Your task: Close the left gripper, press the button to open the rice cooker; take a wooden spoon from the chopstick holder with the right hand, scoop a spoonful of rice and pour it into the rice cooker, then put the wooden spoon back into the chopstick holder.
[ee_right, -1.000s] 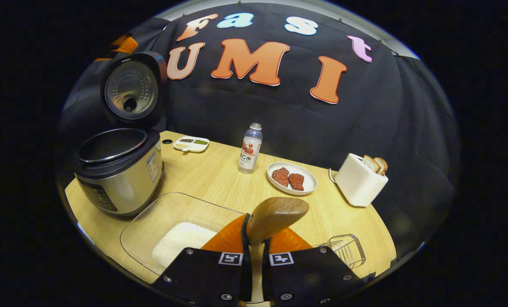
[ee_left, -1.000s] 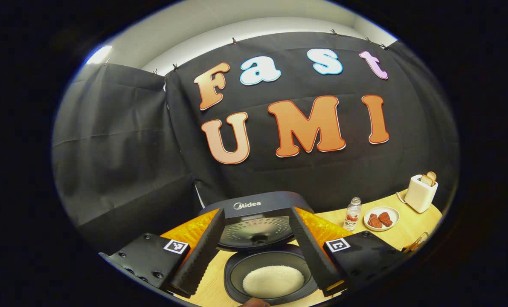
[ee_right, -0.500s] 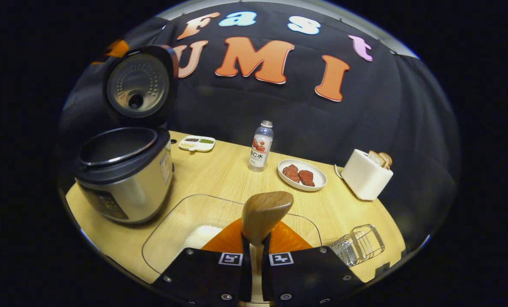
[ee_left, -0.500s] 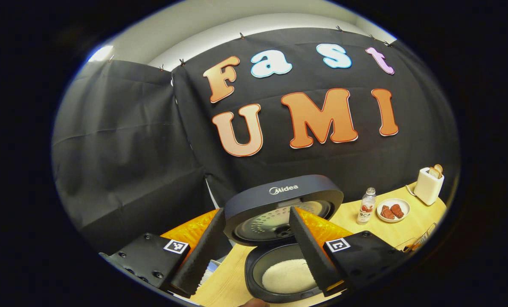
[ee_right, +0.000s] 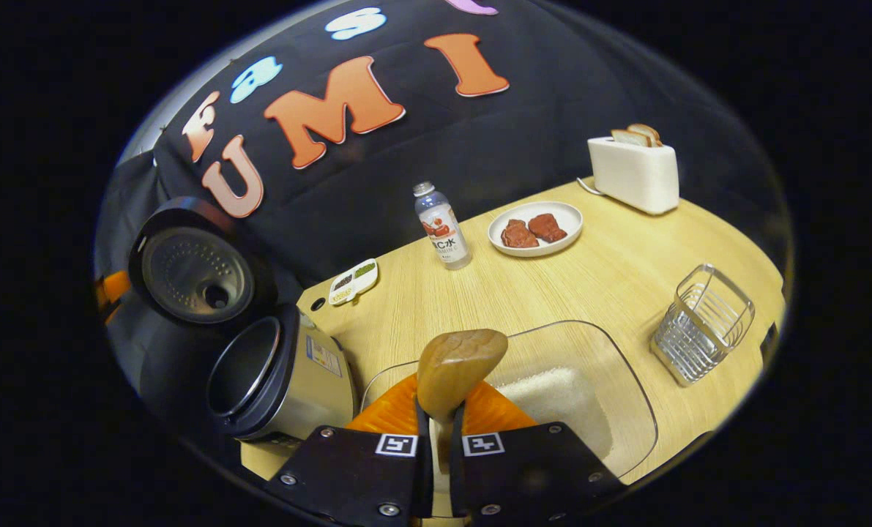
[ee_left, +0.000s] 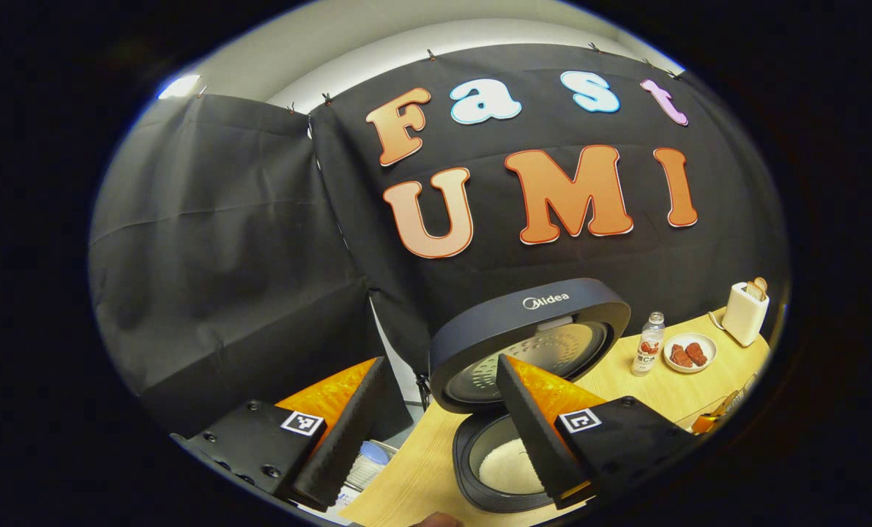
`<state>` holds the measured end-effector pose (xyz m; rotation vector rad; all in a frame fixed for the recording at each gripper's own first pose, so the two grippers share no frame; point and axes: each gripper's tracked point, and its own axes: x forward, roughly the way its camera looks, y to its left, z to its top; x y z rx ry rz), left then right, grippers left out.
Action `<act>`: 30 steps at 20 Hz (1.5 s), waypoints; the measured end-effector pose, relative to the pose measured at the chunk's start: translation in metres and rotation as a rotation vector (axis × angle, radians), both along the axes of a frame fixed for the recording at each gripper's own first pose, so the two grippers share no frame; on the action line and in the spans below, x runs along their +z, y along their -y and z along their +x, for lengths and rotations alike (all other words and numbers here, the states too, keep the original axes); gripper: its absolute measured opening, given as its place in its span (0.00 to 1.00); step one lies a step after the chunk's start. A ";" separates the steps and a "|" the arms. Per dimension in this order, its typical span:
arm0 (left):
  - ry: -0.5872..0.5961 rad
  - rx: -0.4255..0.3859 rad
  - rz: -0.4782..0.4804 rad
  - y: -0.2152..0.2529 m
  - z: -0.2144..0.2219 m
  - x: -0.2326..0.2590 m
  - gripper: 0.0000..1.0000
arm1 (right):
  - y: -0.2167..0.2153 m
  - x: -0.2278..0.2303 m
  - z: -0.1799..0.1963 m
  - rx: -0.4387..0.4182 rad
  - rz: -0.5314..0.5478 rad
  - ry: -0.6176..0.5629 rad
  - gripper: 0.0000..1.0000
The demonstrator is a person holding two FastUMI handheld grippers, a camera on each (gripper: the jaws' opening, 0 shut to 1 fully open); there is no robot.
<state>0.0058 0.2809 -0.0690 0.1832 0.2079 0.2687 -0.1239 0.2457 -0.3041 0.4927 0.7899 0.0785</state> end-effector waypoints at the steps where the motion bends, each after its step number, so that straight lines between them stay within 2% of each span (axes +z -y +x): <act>1: -0.002 0.000 0.006 -0.003 -0.001 -0.001 0.96 | 0.001 -0.003 0.001 -0.014 0.033 -0.023 0.08; 5: -0.009 -0.005 0.001 -0.005 -0.001 -0.002 1.00 | 0.000 -0.006 0.003 -0.093 0.238 -0.103 0.08; 8: -0.008 -0.014 -0.006 -0.002 0.000 -0.001 1.00 | 0.009 -0.013 -0.001 -0.120 0.329 -0.137 0.08; 11: -0.002 -0.026 0.001 0.003 0.002 0.001 1.00 | 0.028 -0.004 0.004 -0.183 0.450 -0.131 0.08; 15: 0.004 -0.038 -0.016 0.011 0.005 0.002 1.00 | 0.062 0.005 0.007 -0.264 0.527 -0.117 0.08; 19: 0.007 -0.047 -0.025 0.017 0.007 0.001 1.00 | 0.090 0.027 0.014 -0.336 0.647 -0.090 0.08; 20: 0.010 -0.048 -0.029 0.018 0.007 0.002 1.00 | 0.092 0.034 0.019 -0.350 0.689 -0.081 0.08; 21: 0.011 -0.050 -0.033 0.018 0.006 0.002 0.96 | 0.092 0.040 0.024 -0.363 0.730 -0.078 0.08; 22: 0.014 -0.049 -0.035 0.018 0.006 0.002 0.96 | 0.093 0.046 0.027 -0.377 0.784 -0.073 0.08; 23: 0.016 -0.047 -0.036 0.017 0.005 0.002 1.00 | 0.093 0.052 0.030 -0.391 0.829 -0.073 0.08; 26: 0.022 -0.035 -0.045 0.011 0.001 0.003 0.96 | 0.088 0.071 0.037 -0.409 0.939 -0.058 0.08; 27: 0.025 -0.030 -0.049 0.009 0.001 0.003 0.96 | 0.083 0.077 0.041 -0.405 0.983 -0.058 0.08; 28: 0.027 -0.025 -0.052 0.006 0.000 0.002 1.00 | 0.080 0.084 0.045 -0.407 1.023 -0.056 0.08; 29: 0.029 -0.017 -0.056 0.003 -0.002 0.002 0.96 | 0.075 0.089 0.052 -0.407 1.058 -0.055 0.08; 30: 0.030 -0.011 -0.060 -0.001 -0.004 0.002 1.00 | 0.070 0.095 0.057 -0.404 1.079 -0.054 0.08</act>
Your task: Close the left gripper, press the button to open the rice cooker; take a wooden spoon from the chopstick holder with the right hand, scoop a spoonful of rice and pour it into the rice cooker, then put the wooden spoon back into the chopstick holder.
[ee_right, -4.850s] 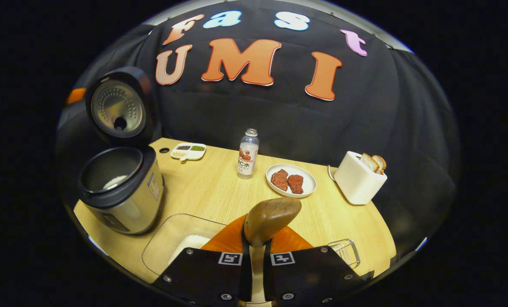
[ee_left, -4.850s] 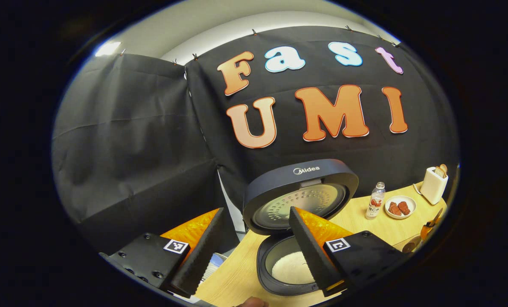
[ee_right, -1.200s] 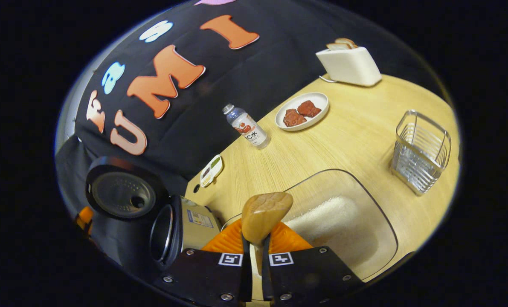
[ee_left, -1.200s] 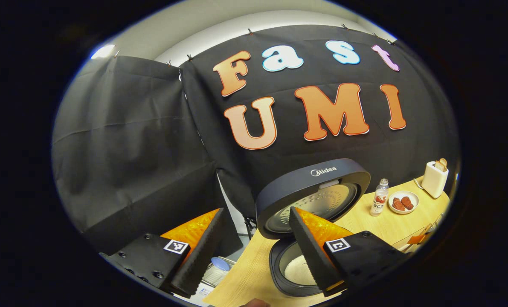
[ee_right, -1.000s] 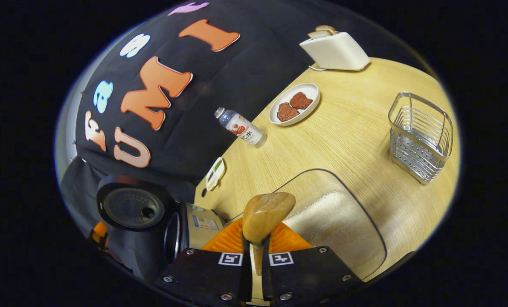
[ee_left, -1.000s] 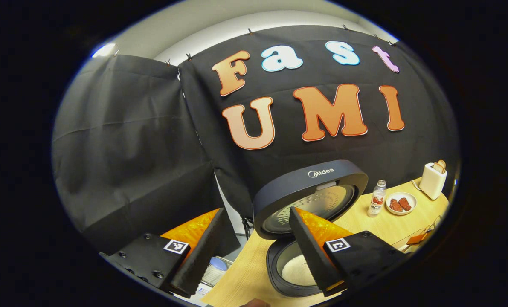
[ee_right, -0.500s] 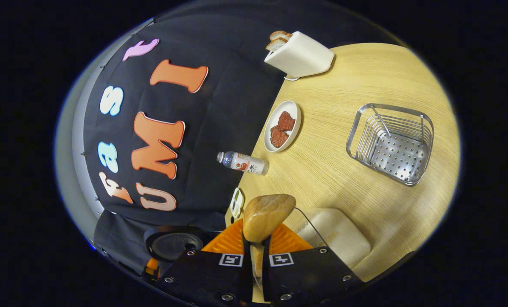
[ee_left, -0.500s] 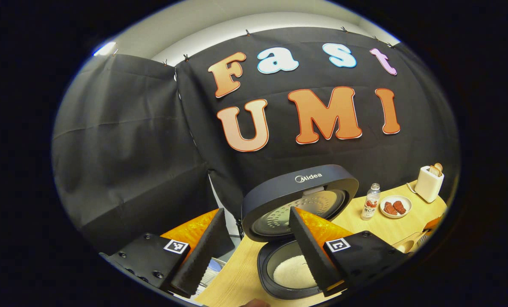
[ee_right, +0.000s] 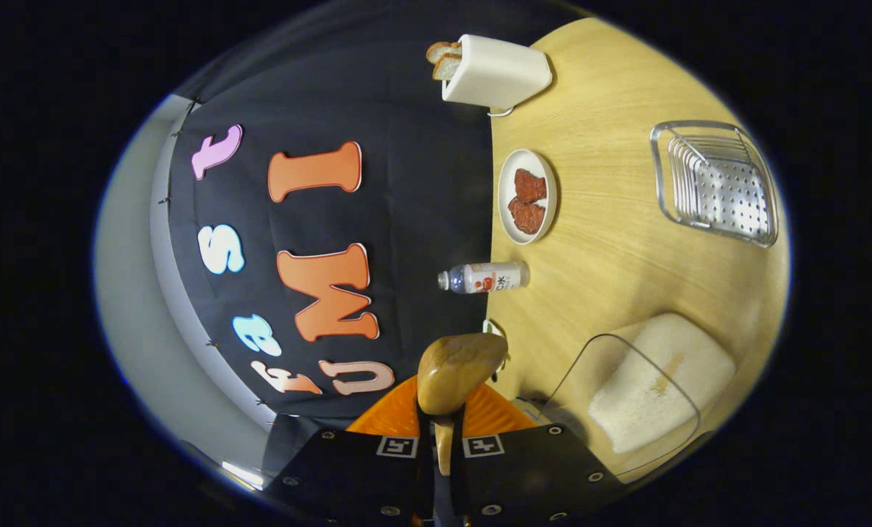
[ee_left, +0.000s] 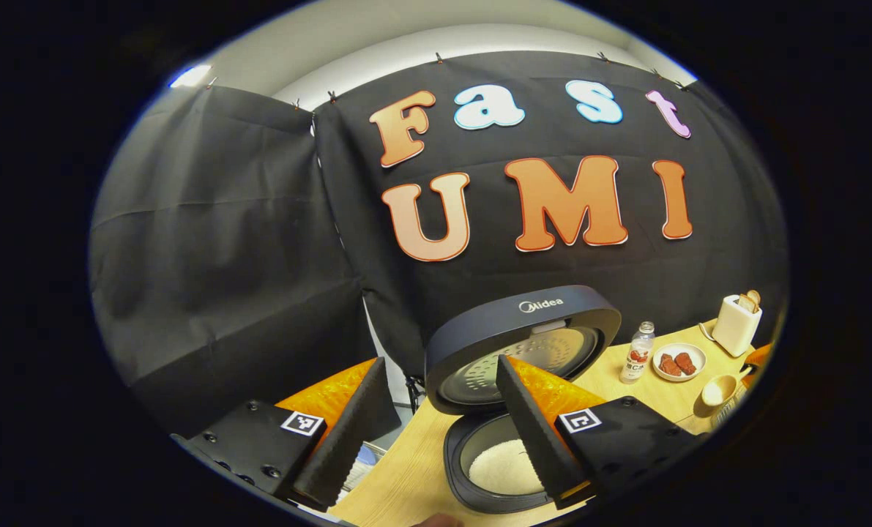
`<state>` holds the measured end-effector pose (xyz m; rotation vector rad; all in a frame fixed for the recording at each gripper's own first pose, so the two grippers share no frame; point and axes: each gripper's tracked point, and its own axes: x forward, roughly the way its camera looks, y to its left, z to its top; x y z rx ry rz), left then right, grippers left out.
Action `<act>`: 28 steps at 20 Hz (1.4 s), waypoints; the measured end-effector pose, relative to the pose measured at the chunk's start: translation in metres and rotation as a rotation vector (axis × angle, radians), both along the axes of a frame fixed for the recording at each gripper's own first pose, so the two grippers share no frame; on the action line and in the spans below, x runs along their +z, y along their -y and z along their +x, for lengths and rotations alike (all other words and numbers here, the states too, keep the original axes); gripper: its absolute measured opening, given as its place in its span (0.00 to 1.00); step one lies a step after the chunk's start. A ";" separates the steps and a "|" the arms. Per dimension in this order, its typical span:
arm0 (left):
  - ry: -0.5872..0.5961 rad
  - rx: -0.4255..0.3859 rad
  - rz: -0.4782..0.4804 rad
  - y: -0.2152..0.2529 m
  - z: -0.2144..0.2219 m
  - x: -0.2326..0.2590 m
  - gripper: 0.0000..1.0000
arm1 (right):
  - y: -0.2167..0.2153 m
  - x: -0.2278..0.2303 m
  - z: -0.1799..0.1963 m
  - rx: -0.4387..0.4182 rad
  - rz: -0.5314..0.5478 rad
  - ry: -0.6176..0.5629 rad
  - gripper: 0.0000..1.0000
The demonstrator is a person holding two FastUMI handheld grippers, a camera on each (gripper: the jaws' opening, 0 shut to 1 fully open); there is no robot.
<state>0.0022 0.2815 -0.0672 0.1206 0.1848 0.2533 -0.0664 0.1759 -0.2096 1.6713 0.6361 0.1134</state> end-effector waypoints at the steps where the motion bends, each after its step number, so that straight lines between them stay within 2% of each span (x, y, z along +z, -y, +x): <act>1: 0.001 0.009 -0.004 -0.004 -0.003 -0.002 1.00 | -0.006 0.007 0.007 0.006 0.017 0.006 0.08; 2: 0.003 0.014 -0.008 -0.007 -0.004 -0.002 0.96 | -0.013 0.013 0.010 0.019 0.026 0.013 0.08; 3: 0.007 0.022 -0.011 -0.011 -0.005 -0.001 0.96 | -0.022 0.019 0.015 0.034 0.037 0.021 0.08; 4: 0.009 0.026 -0.015 -0.014 -0.006 -0.002 1.00 | -0.034 0.026 0.018 0.054 0.045 0.030 0.08; 6: 0.014 0.040 -0.021 -0.022 -0.010 -0.001 1.00 | -0.060 0.039 0.026 0.101 0.064 0.051 0.08; 7: 0.019 0.048 -0.025 -0.026 -0.013 -0.001 0.96 | -0.074 0.044 0.030 0.127 0.071 0.058 0.08; 10: 0.033 0.066 -0.047 -0.036 -0.018 0.000 0.96 | -0.115 0.060 0.039 0.205 0.080 0.076 0.08; 11: 0.036 0.072 -0.053 -0.039 -0.020 0.000 1.00 | -0.129 0.065 0.043 0.227 0.084 0.080 0.08; 12: 0.039 0.081 -0.058 -0.043 -0.023 0.000 1.00 | -0.140 0.069 0.043 0.253 0.086 0.087 0.08; 13: 0.036 0.090 -0.060 -0.047 -0.027 -0.003 0.96 | -0.151 0.072 0.045 0.273 0.084 0.093 0.08; 14: 0.037 0.104 -0.058 -0.053 -0.030 -0.005 1.00 | -0.160 0.073 0.040 0.293 0.075 0.098 0.08; 15: 0.035 0.114 -0.058 -0.057 -0.032 -0.005 0.96 | -0.168 0.073 0.041 0.310 0.048 0.103 0.08; 20: 0.020 0.161 -0.067 -0.073 -0.042 -0.015 0.96 | -0.197 0.083 0.047 0.378 -0.138 0.167 0.08; 26: -0.001 0.193 -0.080 -0.085 -0.051 -0.027 0.96 | -0.224 0.090 0.050 0.449 -0.424 0.298 0.08; 27: -0.004 0.196 -0.080 -0.086 -0.051 -0.029 1.00 | -0.227 0.091 0.049 0.459 -0.482 0.328 0.08; 28: -0.006 0.196 -0.080 -0.087 -0.050 -0.029 0.96 | -0.231 0.096 0.048 0.469 -0.528 0.357 0.08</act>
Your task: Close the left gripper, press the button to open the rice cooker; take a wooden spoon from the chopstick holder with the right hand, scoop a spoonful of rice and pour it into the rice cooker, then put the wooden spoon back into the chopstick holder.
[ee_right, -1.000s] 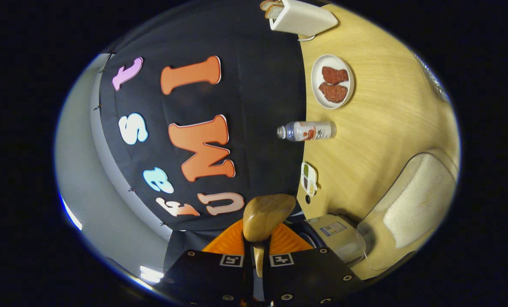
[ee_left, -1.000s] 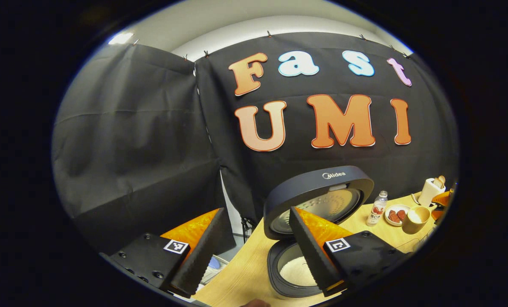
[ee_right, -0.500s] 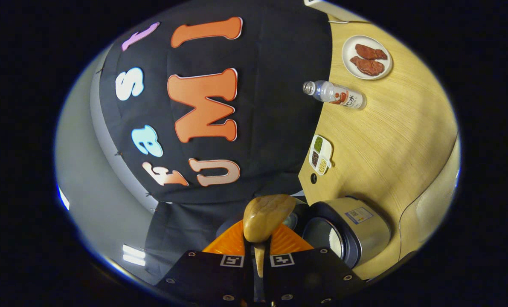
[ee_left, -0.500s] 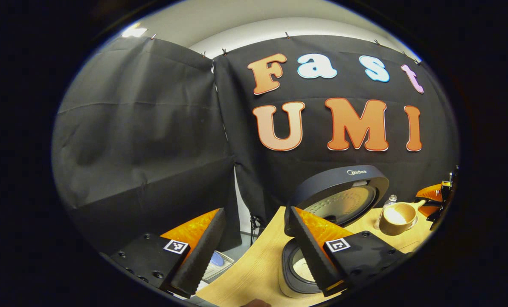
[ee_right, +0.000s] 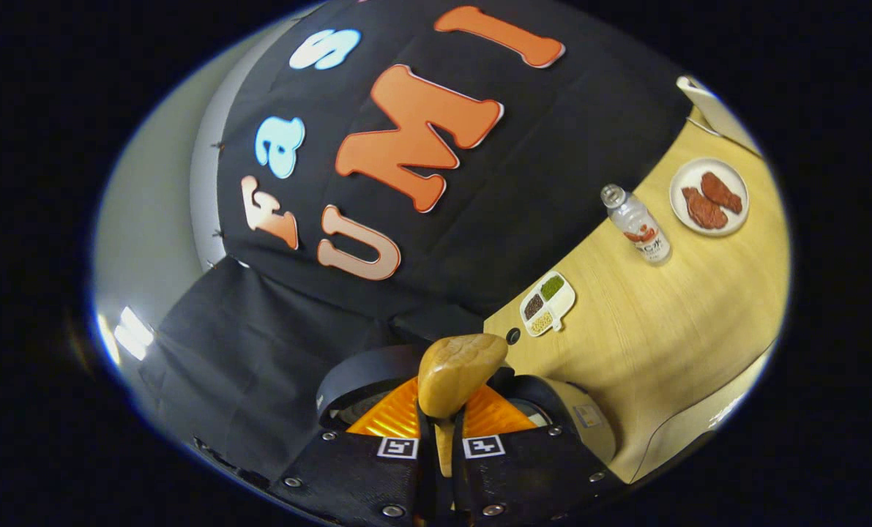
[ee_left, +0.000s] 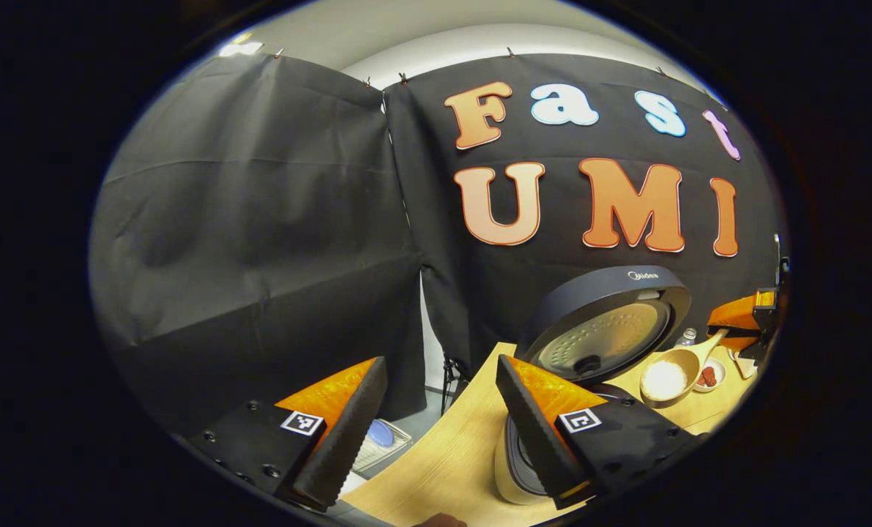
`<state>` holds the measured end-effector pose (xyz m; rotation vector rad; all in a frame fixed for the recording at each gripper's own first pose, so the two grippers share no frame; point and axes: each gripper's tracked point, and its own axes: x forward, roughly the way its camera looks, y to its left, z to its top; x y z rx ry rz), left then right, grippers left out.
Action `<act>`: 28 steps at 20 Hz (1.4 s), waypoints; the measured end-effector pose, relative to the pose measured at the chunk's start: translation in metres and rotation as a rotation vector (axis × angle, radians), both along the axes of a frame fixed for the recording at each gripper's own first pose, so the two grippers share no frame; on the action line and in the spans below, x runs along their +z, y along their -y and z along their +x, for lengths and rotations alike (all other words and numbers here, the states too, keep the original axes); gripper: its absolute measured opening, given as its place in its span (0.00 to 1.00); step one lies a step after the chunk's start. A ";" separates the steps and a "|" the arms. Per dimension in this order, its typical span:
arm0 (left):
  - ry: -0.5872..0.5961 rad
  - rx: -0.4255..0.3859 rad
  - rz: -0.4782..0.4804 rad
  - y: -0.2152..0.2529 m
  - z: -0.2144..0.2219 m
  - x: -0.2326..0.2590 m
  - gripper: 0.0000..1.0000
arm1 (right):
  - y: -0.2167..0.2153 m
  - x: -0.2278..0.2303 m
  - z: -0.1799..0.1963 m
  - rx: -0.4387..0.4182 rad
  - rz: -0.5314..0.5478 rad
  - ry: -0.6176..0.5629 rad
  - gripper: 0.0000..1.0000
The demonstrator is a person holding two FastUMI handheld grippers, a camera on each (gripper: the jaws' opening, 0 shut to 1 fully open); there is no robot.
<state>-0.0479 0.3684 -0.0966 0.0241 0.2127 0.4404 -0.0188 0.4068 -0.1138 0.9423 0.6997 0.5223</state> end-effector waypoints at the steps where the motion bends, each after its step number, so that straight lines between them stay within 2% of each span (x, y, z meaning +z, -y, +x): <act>1: -0.003 0.002 0.001 0.000 -0.001 -0.001 0.96 | -0.005 0.002 0.000 0.012 -0.049 0.036 0.08; 2: -0.004 0.003 0.001 -0.001 -0.001 -0.002 1.00 | -0.009 0.005 -0.001 0.023 -0.088 0.071 0.08; 3: -0.006 0.003 0.000 0.000 0.000 -0.003 1.00 | -0.013 0.005 -0.001 0.035 -0.132 0.107 0.08; 4: -0.007 0.004 -0.001 -0.001 0.000 -0.003 0.96 | -0.017 0.008 -0.003 0.044 -0.165 0.138 0.08; 5: -0.010 0.004 -0.001 -0.001 0.000 -0.004 1.00 | -0.021 0.010 -0.003 0.059 -0.200 0.172 0.08; 6: -0.011 0.006 0.001 -0.001 0.001 -0.004 0.96 | -0.023 0.014 -0.006 0.069 -0.224 0.201 0.08; 7: -0.012 0.007 0.002 -0.002 0.000 -0.004 1.00 | -0.026 0.017 -0.006 0.076 -0.252 0.234 0.08; 9: -0.015 0.011 0.002 -0.003 0.000 -0.006 1.00 | -0.027 0.019 -0.006 0.079 -0.294 0.278 0.08; 13: -0.018 0.020 -0.004 -0.005 -0.001 -0.007 1.00 | -0.032 0.030 -0.009 0.100 -0.316 0.338 0.08; 14: -0.021 0.019 -0.005 -0.004 -0.001 -0.007 0.96 | -0.034 0.032 -0.010 0.105 -0.322 0.351 0.08; 15: -0.021 0.021 -0.003 -0.004 0.000 -0.009 1.00 | -0.035 0.034 -0.010 0.112 -0.334 0.373 0.08; 17: -0.021 0.021 0.003 -0.003 -0.001 -0.007 1.00 | -0.038 0.039 -0.014 0.128 -0.365 0.420 0.08; 18: -0.021 0.019 0.005 -0.003 0.000 -0.006 0.96 | -0.040 0.042 -0.016 0.136 -0.379 0.443 0.08; 19: -0.023 0.018 0.008 -0.002 0.002 -0.007 1.00 | -0.042 0.042 -0.017 0.148 -0.394 0.464 0.08; 20: -0.023 0.016 0.010 -0.001 0.002 -0.007 1.00 | -0.045 0.046 -0.020 0.156 -0.402 0.484 0.08; 21: -0.024 0.015 0.011 0.000 0.001 -0.007 0.96 | -0.047 0.048 -0.022 0.168 -0.412 0.510 0.08; 22: -0.024 0.015 0.010 0.000 0.002 -0.007 1.00 | -0.050 0.051 -0.025 0.180 -0.425 0.539 0.08; 24: -0.027 0.015 0.007 0.001 0.002 -0.008 1.00 | -0.055 0.060 -0.029 0.204 -0.452 0.602 0.08; 25: -0.026 0.015 0.007 0.002 0.002 -0.008 0.96 | -0.057 0.062 -0.031 0.211 -0.465 0.631 0.08; 28: -0.029 0.020 0.005 0.002 0.002 -0.008 0.96 | -0.062 0.072 -0.036 0.237 -0.509 0.723 0.08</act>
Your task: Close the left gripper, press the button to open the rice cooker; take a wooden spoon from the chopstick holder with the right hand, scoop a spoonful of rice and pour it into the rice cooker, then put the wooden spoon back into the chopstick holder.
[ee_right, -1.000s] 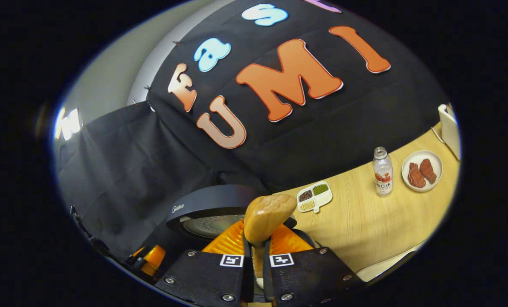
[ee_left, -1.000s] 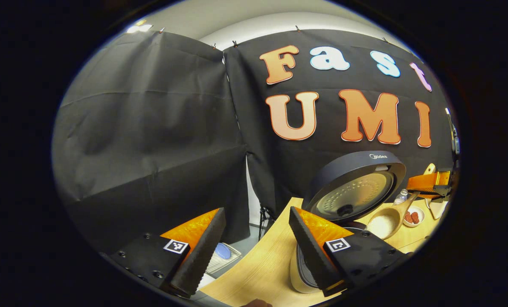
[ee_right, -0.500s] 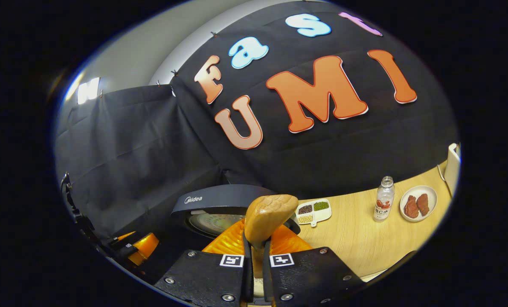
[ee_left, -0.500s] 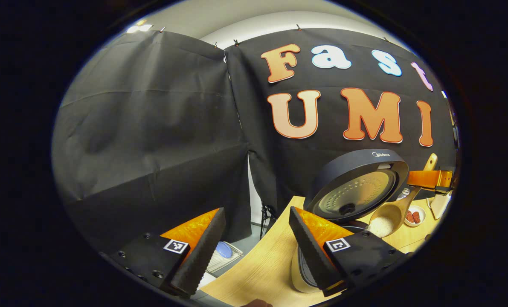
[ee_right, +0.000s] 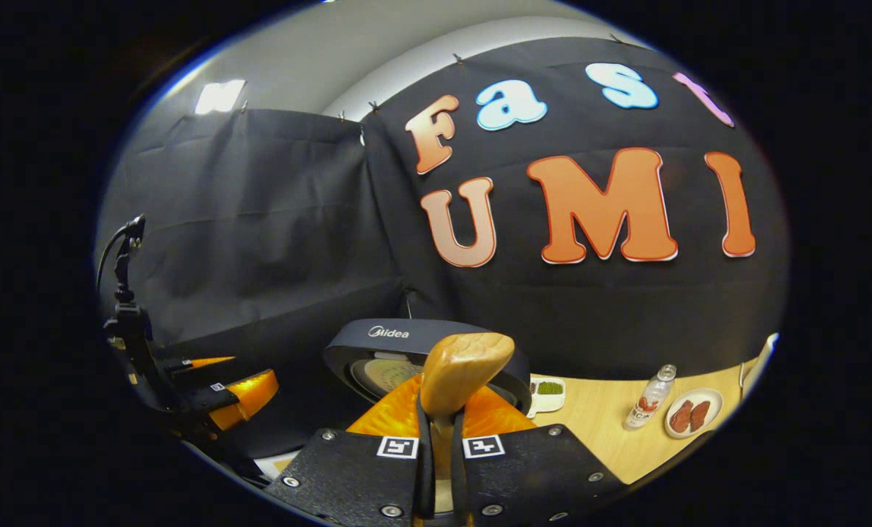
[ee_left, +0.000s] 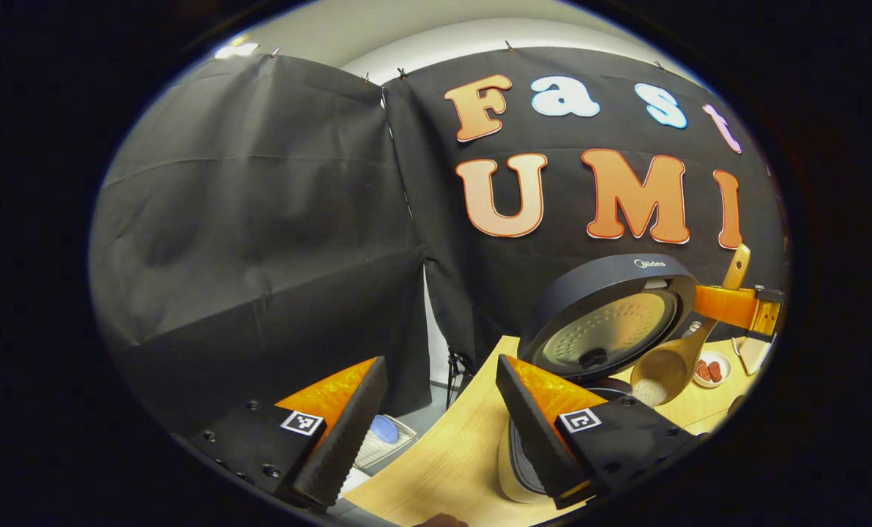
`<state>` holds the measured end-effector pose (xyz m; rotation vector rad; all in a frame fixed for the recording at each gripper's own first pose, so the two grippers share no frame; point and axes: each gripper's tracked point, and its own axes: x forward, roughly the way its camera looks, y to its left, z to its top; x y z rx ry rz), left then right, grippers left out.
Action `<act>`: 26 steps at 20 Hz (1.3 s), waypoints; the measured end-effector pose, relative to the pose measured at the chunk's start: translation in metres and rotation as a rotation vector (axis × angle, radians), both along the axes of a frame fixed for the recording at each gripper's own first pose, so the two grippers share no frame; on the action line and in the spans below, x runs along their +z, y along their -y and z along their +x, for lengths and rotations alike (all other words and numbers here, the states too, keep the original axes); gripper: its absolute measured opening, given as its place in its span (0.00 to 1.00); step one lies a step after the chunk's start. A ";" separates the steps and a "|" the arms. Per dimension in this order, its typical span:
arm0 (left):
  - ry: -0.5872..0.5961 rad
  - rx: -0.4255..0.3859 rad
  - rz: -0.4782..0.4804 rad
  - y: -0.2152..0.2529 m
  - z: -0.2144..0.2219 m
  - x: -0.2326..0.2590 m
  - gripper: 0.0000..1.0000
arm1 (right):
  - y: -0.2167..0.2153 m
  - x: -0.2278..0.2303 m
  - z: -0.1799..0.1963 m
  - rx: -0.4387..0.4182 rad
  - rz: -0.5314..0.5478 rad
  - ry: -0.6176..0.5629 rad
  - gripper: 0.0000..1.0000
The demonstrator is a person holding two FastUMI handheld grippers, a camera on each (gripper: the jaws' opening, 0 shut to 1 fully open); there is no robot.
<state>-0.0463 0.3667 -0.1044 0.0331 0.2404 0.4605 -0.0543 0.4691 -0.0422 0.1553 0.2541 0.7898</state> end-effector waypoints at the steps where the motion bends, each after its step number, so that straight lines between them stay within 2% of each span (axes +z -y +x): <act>1: -0.001 0.002 -0.001 0.000 -0.001 -0.001 0.96 | -0.001 0.004 0.000 0.008 -0.021 0.039 0.08; 2: -0.002 0.002 0.000 -0.001 -0.001 -0.001 1.00 | 0.000 0.003 -0.007 0.018 -0.036 0.078 0.08; 4: -0.006 0.006 0.002 -0.001 -0.002 -0.001 1.00 | -0.002 0.011 -0.012 0.042 -0.060 0.147 0.08; 5: -0.007 0.007 0.001 0.000 -0.002 -0.001 1.00 | -0.004 0.013 -0.014 0.052 -0.070 0.178 0.12; 6: -0.007 0.006 -0.001 0.000 -0.001 -0.002 0.96 | -0.003 0.016 -0.017 0.061 -0.075 0.207 0.08; 9: -0.009 0.005 0.003 0.003 0.000 -0.001 0.96 | -0.003 0.017 -0.024 0.075 -0.096 0.251 0.08; 10: -0.010 0.004 0.003 0.004 0.000 0.000 1.00 | -0.001 0.017 -0.025 0.074 -0.095 0.252 0.08; 11: -0.011 0.004 0.004 0.006 0.000 -0.001 0.96 | 0.002 0.016 -0.024 0.071 -0.090 0.244 0.08; 12: -0.011 0.004 0.005 0.007 0.000 -0.001 0.96 | 0.008 0.014 -0.023 0.065 -0.081 0.225 0.08; 13: -0.012 0.003 0.004 0.010 0.000 0.000 1.00 | 0.015 0.012 -0.020 0.057 -0.069 0.200 0.08; 14: -0.013 0.004 0.001 0.012 0.001 0.000 0.96 | 0.024 0.011 -0.016 0.044 -0.052 0.169 0.08; 15: -0.014 0.002 -0.003 0.015 0.002 0.000 1.00 | 0.035 0.009 -0.012 0.028 -0.033 0.131 0.08; 17: -0.016 -0.003 -0.011 0.024 0.005 -0.001 1.00 | 0.052 0.008 -0.004 -0.011 0.014 0.051 0.08; 20: -0.016 -0.016 -0.019 0.042 0.011 0.001 1.00 | 0.113 -0.005 0.009 -0.095 0.068 -0.057 0.08; 26: -0.010 -0.060 -0.010 0.088 0.032 0.013 1.00 | 0.249 -0.059 0.027 -0.333 0.007 -0.163 0.08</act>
